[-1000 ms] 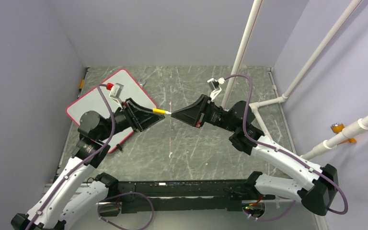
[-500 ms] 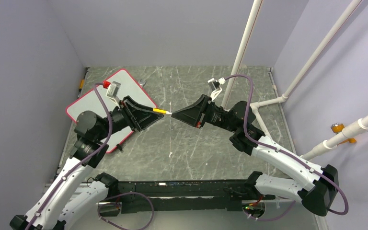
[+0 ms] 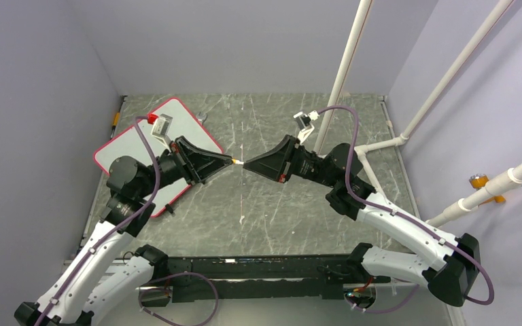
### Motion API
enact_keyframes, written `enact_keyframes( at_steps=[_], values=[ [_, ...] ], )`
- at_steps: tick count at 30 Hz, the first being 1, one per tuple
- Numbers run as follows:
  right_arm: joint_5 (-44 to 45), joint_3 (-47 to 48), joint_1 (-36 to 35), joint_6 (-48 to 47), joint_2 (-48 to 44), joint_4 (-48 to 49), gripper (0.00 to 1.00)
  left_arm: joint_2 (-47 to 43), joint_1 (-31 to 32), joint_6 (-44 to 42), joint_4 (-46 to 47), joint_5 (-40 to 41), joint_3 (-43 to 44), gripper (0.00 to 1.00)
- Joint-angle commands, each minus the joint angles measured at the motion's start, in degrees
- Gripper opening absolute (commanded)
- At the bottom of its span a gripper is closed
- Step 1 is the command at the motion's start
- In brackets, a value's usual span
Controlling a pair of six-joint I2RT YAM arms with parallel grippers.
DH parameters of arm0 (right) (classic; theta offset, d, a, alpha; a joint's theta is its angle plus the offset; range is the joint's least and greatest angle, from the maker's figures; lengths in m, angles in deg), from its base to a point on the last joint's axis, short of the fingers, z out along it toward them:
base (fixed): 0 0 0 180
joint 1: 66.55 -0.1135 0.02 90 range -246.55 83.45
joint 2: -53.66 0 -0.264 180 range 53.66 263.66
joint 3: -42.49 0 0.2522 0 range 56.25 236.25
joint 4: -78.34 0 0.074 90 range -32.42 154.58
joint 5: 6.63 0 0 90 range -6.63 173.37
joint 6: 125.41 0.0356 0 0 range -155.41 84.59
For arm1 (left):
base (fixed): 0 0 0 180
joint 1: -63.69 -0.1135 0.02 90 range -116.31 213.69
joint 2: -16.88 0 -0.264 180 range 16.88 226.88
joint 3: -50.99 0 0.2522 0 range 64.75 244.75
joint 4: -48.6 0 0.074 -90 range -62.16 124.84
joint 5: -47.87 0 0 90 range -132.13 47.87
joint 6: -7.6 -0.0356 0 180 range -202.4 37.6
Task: Write a sentence on the whiteboard
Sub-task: Open the pen cap from the whiteboard marker.
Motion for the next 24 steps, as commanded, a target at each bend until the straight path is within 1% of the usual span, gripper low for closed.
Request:
enact_keyframes(
  at_steps=[1, 8, 24],
  values=[
    [-1.6, 0.0, -0.3, -1.1, -0.5, 1.4, 0.00, 0.2, 0.2, -0.8, 1.9, 0.2, 1.8, 0.00],
    [-0.8, -1.1, -0.3, -2.4, -2.2, -0.7, 0.00, -0.2, 0.2, -0.6, 1.1, 1.9, 1.6, 0.00],
    [3.6, -4.5, 1.1, -7.7, -13.0, -10.7, 0.00, -0.3, 0.1, 0.4, 0.5, 10.0, 1.3, 0.00]
  ],
)
